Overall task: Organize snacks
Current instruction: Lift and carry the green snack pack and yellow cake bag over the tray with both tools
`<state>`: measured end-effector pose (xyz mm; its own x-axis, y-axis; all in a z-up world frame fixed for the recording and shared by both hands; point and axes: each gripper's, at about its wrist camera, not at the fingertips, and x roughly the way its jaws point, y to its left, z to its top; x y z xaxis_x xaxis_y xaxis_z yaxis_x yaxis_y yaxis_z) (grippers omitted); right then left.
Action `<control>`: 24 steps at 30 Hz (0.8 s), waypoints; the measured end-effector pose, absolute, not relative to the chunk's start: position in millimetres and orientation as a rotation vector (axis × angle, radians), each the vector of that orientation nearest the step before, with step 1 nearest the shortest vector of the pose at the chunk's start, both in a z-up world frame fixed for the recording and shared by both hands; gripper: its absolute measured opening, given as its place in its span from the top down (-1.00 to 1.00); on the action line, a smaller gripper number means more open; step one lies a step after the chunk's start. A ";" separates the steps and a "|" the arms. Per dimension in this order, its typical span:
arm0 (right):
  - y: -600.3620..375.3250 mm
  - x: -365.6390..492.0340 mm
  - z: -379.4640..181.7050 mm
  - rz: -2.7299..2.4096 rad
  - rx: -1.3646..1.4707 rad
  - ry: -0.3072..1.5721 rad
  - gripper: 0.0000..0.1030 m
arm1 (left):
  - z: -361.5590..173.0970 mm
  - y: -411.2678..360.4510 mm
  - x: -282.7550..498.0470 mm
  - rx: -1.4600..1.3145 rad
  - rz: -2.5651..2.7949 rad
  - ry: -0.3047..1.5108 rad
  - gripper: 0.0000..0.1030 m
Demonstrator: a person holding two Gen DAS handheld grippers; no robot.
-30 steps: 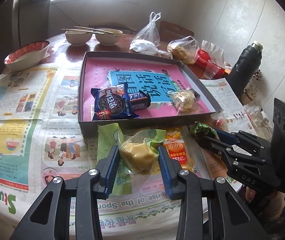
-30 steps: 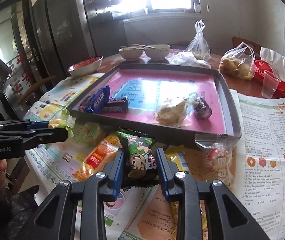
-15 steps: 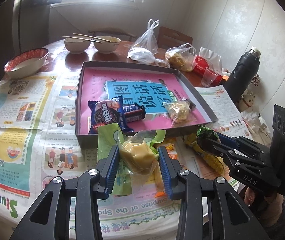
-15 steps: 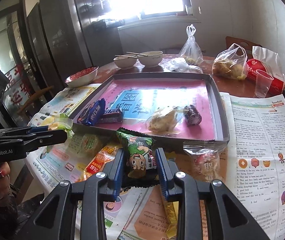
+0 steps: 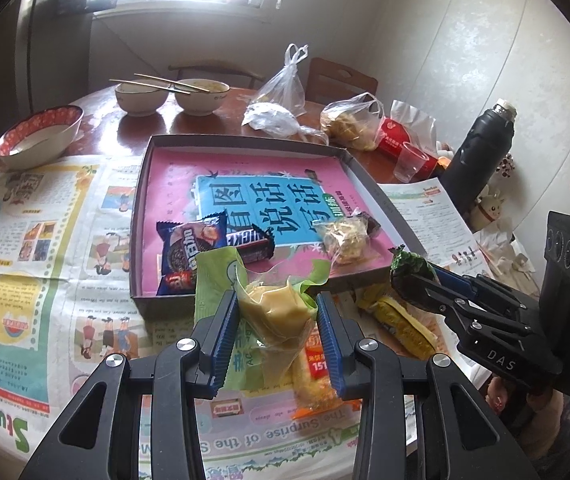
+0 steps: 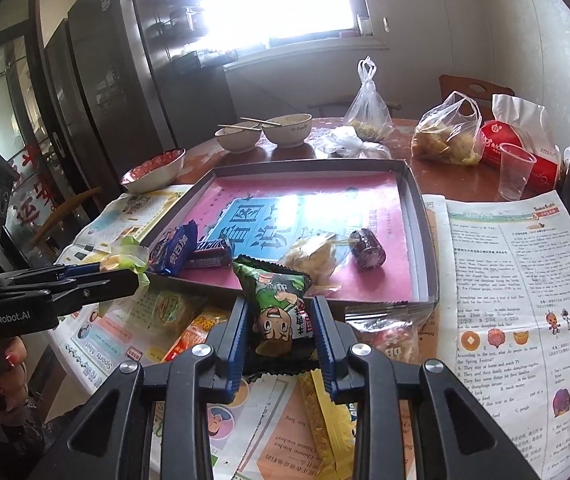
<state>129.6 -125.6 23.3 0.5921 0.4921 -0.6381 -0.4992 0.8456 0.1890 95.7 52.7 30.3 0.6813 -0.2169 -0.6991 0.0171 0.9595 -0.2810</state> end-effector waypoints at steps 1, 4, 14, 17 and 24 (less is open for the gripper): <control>-125.9 130.6 25.0 0.576 -0.005 0.736 0.39 | 30.6 51.9 96.8 -0.263 -0.135 0.813 0.22; -126.7 132.8 29.8 0.570 0.003 0.723 0.39 | 32.4 50.4 100.5 -0.263 -0.140 0.809 0.22; -132.1 141.5 39.0 0.551 0.028 0.696 0.39 | 40.4 47.1 111.6 -0.263 -0.155 0.789 0.22; -133.5 144.4 38.2 0.547 0.033 0.697 0.39 | 41.9 46.1 116.4 -0.265 -0.162 0.785 0.22; -135.9 153.0 39.6 0.547 0.048 0.686 0.39 | 41.6 41.1 128.9 -0.264 -0.178 0.787 0.22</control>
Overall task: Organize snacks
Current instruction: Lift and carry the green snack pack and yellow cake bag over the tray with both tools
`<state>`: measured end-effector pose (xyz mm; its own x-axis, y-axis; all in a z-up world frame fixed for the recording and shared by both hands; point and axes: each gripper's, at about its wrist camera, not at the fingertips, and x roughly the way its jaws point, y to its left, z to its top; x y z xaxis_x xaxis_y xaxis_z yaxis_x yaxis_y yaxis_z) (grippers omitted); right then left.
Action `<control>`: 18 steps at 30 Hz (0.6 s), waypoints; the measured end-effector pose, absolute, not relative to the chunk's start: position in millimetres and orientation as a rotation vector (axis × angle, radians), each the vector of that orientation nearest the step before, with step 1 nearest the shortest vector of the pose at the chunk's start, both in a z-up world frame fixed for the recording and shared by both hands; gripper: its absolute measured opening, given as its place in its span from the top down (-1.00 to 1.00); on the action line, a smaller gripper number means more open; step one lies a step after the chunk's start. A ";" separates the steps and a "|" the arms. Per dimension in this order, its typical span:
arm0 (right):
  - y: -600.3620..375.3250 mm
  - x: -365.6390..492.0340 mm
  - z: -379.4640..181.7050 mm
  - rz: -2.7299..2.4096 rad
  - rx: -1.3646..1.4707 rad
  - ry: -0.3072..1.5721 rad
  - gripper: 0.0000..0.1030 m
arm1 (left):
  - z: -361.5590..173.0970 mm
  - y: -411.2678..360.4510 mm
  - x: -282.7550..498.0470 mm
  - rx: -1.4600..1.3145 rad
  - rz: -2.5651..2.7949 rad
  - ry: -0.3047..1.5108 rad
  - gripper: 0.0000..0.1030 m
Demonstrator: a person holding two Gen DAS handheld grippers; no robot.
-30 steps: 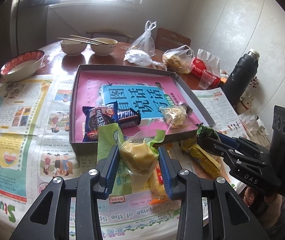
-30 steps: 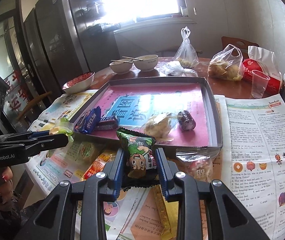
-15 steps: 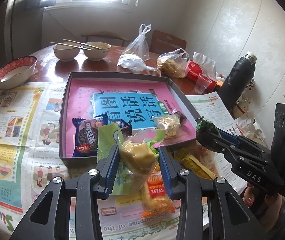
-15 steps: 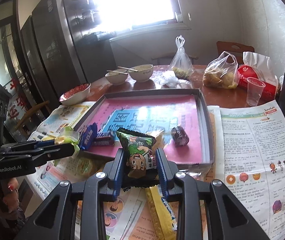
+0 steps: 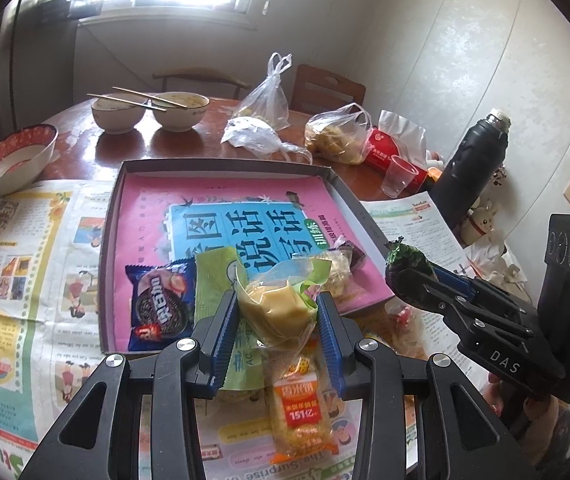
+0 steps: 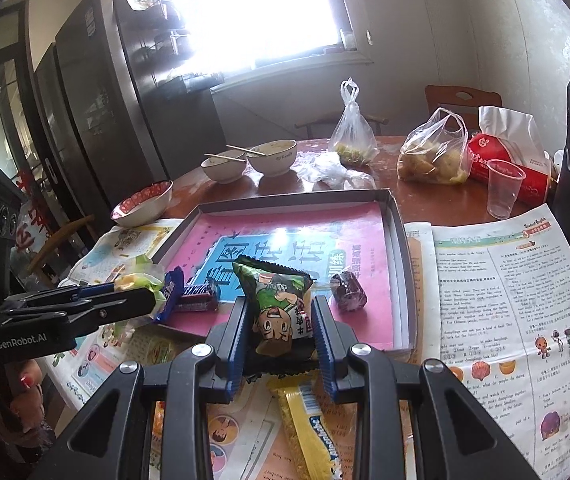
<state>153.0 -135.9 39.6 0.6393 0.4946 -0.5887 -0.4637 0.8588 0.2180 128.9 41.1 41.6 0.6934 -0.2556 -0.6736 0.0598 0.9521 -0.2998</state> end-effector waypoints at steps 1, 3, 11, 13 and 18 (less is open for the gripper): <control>-136.0 153.4 39.9 0.546 0.049 0.684 0.39 | 41.8 40.6 131.0 -0.264 -0.179 0.786 0.22; -137.6 156.0 41.0 0.546 0.052 0.681 0.39 | 42.2 40.2 134.9 -0.266 -0.177 0.785 0.22; -151.2 166.0 48.2 0.526 0.075 0.656 0.39 | 41.8 33.3 145.2 -0.265 -0.178 0.791 0.21; -155.1 168.5 50.1 0.521 0.080 0.650 0.39 | 42.3 33.1 149.0 -0.265 -0.174 0.789 0.21; -164.7 175.0 50.4 0.508 0.098 0.646 0.39 | 40.1 31.5 161.6 -0.260 -0.162 0.794 0.21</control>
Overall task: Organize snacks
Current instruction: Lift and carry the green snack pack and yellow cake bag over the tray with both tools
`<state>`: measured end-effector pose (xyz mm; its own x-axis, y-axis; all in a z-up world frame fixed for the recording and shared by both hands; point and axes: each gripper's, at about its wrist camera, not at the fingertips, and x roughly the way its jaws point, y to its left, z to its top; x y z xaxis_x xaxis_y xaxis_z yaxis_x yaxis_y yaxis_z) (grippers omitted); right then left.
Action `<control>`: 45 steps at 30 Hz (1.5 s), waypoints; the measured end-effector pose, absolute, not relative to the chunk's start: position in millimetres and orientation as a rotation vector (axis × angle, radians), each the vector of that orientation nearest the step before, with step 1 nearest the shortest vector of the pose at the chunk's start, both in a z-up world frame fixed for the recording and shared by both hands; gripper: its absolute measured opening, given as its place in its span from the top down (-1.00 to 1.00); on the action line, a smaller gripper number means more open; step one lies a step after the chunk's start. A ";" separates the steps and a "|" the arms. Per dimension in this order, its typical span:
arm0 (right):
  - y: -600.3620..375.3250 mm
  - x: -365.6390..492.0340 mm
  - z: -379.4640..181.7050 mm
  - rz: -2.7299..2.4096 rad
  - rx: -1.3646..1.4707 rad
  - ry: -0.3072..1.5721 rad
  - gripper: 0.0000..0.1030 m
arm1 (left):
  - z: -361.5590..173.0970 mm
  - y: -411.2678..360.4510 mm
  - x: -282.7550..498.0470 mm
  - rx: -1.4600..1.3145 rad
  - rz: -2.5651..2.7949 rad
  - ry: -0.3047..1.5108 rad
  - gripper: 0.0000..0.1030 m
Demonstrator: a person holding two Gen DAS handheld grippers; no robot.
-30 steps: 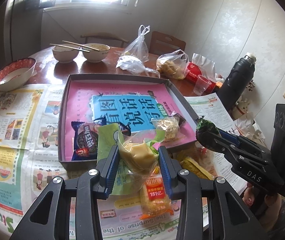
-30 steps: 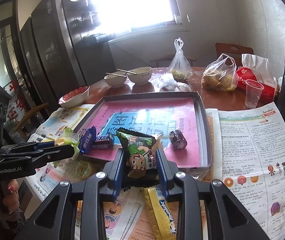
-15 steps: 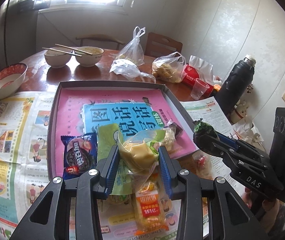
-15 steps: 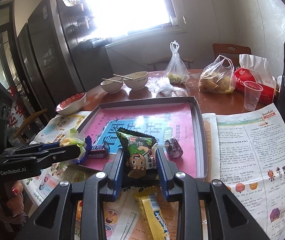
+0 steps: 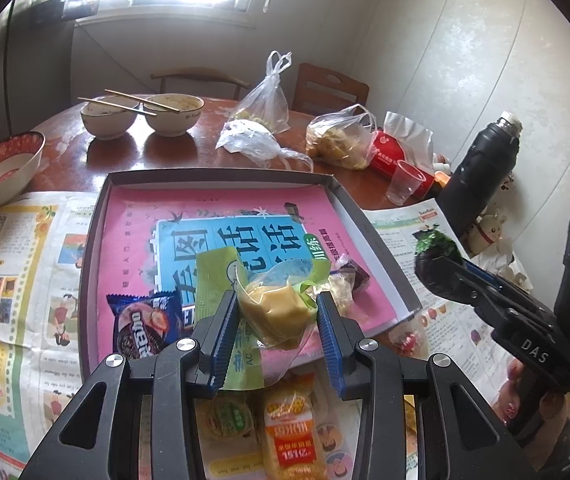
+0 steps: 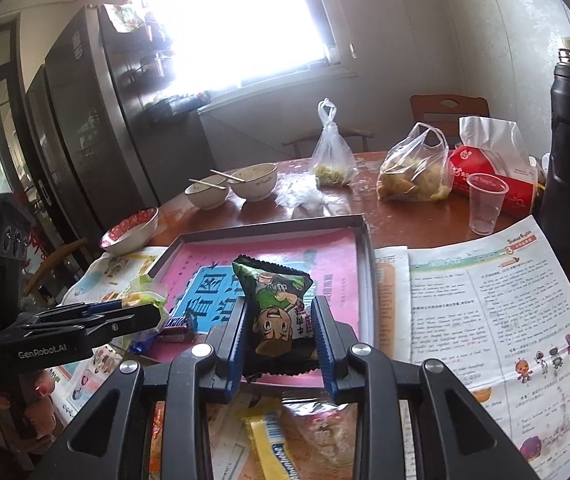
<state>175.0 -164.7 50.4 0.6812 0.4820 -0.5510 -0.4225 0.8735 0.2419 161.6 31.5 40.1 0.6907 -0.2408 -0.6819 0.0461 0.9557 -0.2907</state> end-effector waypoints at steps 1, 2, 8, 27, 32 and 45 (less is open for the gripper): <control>-165.8 176.5 50.0 0.506 0.100 0.647 0.39 | 38.6 30.6 164.0 -0.258 -0.159 0.797 0.21; -166.9 178.4 49.2 0.504 0.102 0.648 0.39 | 37.1 30.2 166.0 -0.257 -0.158 0.801 0.21; -170.3 189.0 41.9 0.502 0.115 0.665 0.39 | 25.8 26.5 176.2 -0.256 -0.162 0.829 0.21; -168.5 205.0 17.7 0.477 0.119 0.721 0.39 | 5.3 19.2 191.1 -0.253 -0.158 0.881 0.21; -166.5 207.0 13.1 0.473 0.114 0.736 0.39 | 4.4 18.9 190.5 -0.251 -0.159 0.882 0.21; -165.0 211.1 4.5 0.444 0.096 0.767 0.49 | -2.1 12.7 193.3 -0.235 -0.171 0.896 0.21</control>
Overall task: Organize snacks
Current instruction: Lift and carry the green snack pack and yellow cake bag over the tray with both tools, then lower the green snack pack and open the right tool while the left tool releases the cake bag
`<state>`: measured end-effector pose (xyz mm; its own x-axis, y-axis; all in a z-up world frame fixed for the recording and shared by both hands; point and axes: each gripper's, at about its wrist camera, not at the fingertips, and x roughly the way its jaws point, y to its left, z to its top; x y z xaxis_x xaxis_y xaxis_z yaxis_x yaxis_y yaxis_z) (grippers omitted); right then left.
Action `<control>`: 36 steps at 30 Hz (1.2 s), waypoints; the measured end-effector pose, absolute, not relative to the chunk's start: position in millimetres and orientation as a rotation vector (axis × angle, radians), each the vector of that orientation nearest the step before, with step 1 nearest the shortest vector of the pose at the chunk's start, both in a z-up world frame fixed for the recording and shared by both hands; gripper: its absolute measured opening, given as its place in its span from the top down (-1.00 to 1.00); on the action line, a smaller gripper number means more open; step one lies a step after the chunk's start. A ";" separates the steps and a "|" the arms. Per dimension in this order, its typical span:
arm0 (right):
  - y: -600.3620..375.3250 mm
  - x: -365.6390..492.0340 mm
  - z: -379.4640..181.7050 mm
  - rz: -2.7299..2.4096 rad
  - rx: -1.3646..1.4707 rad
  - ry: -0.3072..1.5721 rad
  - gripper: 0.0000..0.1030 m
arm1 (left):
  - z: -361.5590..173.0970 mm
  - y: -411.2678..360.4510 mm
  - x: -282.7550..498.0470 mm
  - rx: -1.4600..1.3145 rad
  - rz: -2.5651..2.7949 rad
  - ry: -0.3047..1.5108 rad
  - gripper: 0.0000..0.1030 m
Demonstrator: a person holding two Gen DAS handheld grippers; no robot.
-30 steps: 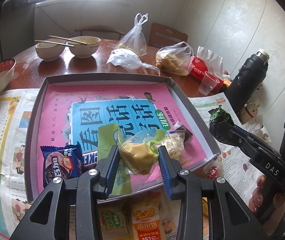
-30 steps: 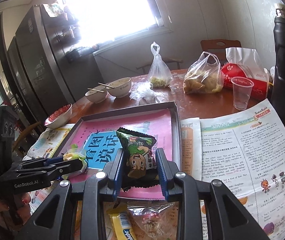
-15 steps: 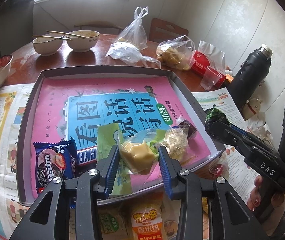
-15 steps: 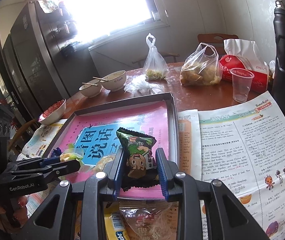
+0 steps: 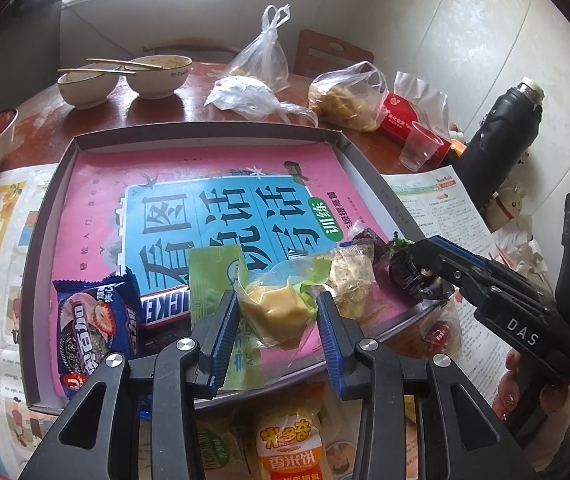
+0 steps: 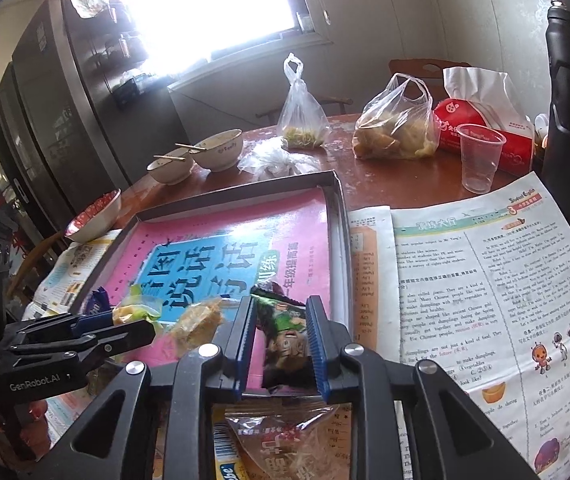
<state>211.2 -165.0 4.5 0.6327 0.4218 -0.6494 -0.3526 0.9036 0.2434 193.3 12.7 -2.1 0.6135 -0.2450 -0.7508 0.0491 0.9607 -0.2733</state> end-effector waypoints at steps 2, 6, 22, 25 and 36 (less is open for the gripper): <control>-165.1 212.7 2.0 0.441 0.099 0.779 0.49 | -3.0 11.5 194.4 -0.231 -0.174 0.899 0.21; -163.7 213.8 0.0 0.448 0.095 0.788 0.49 | -5.1 10.3 196.0 -0.230 -0.178 0.906 0.21; -149.0 206.5 -1.2 0.496 0.057 0.794 0.49 | -11.4 3.0 204.2 -0.190 -0.155 0.912 0.20; -147.7 205.8 -1.6 0.504 0.058 0.798 0.49 | -12.0 3.6 204.7 -0.190 -0.152 0.911 0.20; -147.5 206.5 -2.3 0.513 0.075 0.811 0.47 | -11.8 3.6 204.8 -0.183 -0.150 0.909 0.18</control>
<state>206.5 -147.5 -2.3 0.5735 0.4657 -0.6740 -0.4096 0.8755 0.2565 204.8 3.6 -11.8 0.6060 -0.2065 -0.7682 0.0517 0.9739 -0.2210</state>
